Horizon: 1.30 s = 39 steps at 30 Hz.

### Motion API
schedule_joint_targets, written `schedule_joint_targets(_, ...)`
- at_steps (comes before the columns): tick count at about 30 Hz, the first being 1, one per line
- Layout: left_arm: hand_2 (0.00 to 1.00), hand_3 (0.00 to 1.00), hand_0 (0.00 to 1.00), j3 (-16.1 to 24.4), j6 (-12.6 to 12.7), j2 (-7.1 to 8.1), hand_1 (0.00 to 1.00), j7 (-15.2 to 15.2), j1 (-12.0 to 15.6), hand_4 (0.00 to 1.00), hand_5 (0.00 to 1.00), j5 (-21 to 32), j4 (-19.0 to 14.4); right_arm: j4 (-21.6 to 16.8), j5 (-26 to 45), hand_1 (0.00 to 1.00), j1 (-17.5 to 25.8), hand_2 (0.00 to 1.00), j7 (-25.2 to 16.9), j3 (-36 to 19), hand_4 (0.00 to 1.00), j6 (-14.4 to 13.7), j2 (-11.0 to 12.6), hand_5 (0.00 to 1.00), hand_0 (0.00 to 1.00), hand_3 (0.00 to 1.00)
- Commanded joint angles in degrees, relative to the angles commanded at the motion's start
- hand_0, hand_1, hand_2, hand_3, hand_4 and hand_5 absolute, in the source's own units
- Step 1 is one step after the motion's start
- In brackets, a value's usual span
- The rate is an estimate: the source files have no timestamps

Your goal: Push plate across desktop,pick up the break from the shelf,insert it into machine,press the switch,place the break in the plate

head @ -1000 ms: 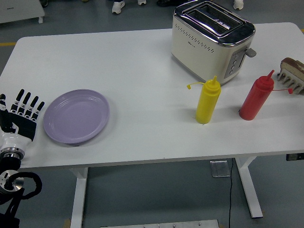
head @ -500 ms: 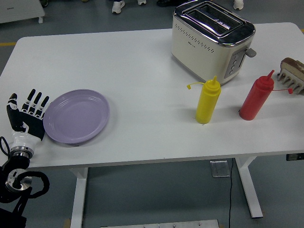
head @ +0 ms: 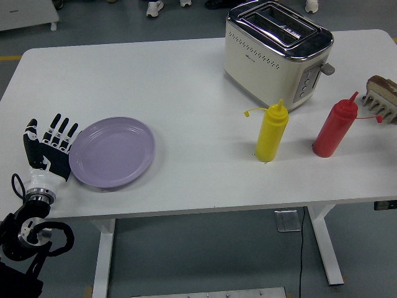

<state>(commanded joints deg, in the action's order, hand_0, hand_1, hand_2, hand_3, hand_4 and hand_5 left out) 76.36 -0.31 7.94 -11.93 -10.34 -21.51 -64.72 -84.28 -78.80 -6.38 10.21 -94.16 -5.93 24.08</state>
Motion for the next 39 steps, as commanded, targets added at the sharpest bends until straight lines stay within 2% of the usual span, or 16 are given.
schedule_joint_targets(7, 0.925, 0.846, 0.827, -1.6, -0.1, -0.57, 0.867, 0.0, -1.1, 0.655, 0.998, 0.3, 0.7, 3.4, -14.1, 0.859, -3.0, 0.874, 0.6, 3.4, 0.787, 1.4, 1.8, 0.299, 0.906, 0.88)
schedule_joint_targets(13, 0.925, 0.847, 0.828, -3.3, -0.3, -1.32, 0.868, 0.0, -2.5, 0.656, 0.998, 0.8, 1.9, 7.3, -26.6, 0.859, -5.9, 0.874, 0.5, 5.9, 0.788, 1.9, 2.1, 0.301, 0.906, 0.884)
schedule_joint_targets(18, 0.925, 0.847, 0.828, -5.1, -0.6, -2.06, 0.868, 0.1, -3.5, 0.656, 0.998, 1.2, 2.7, 9.9, -34.2, 0.859, -7.9, 0.874, 0.6, 7.8, 0.788, 2.1, 1.7, 0.301, 0.906, 0.884)
schedule_joint_targets(24, 0.925, 0.849, 0.827, -6.7, -0.7, -2.79, 0.868, 0.1, -4.5, 0.656, 0.998, 1.4, 3.4, 13.0, -39.8, 0.851, -10.6, 0.869, 0.8, 10.3, 0.784, 1.6, 1.2, 0.301, 0.893, 0.88)
schedule_joint_targets(25, 0.926, 0.848, 0.829, -6.9, -0.8, -2.87, 0.869, 0.1, -4.6, 0.656, 0.998, 1.5, 3.4, 13.5, -40.2, 0.79, -11.0, 0.812, 0.8, 10.6, 0.772, 1.5, 1.1, 0.301, 0.807, 0.824)
schedule_joint_targets(30, 0.926, 0.848, 0.829, -7.9, -0.8, -3.13, 0.869, 0.1, -4.9, 0.656, 0.998, 1.6, 3.5, 16.1, -41.7, 0.79, -13.2, 0.812, 1.0, 12.6, 0.772, 0.4, 0.9, 0.301, 0.807, 0.824)
schedule_joint_targets(31, 0.926, 0.848, 0.827, -8.1, -0.8, -3.2, 0.869, 0.2, -5.0, 0.656, 0.998, 1.7, 3.5, 16.6, -41.9, 0.675, -13.5, 0.679, 1.0, 13.0, 0.708, 0.1, 0.8, 0.25, 0.655, 0.722)
schedule_joint_targets(36, 0.926, 0.848, 0.827, -8.9, -0.8, -3.53, 0.869, 0.2, -5.4, 0.656, 0.998, 1.8, 3.6, 18.5, -42.7, 0.675, -15.0, 0.679, 0.6, 14.2, 0.708, -1.0, 0.5, 0.25, 0.655, 0.722)
schedule_joint_targets(37, 0.926, 0.849, 0.827, -9.0, -0.8, -3.6, 0.869, 0.2, -5.4, 0.656, 0.998, 1.8, 3.5, 18.9, -42.9, 0.553, -15.3, 0.558, 0.4, 14.4, 0.555, -1.2, 0.5, 0.118, 0.484, 0.588)
schedule_joint_targets(39, 0.926, 0.849, 0.827, -9.2, -0.8, -3.69, 0.869, 0.2, -5.6, 0.656, 0.998, 1.8, 3.5, 19.3, -43.3, 0.553, -15.6, 0.558, 0.2, 14.8, 0.555, -1.2, 0.4, 0.118, 0.484, 0.588)
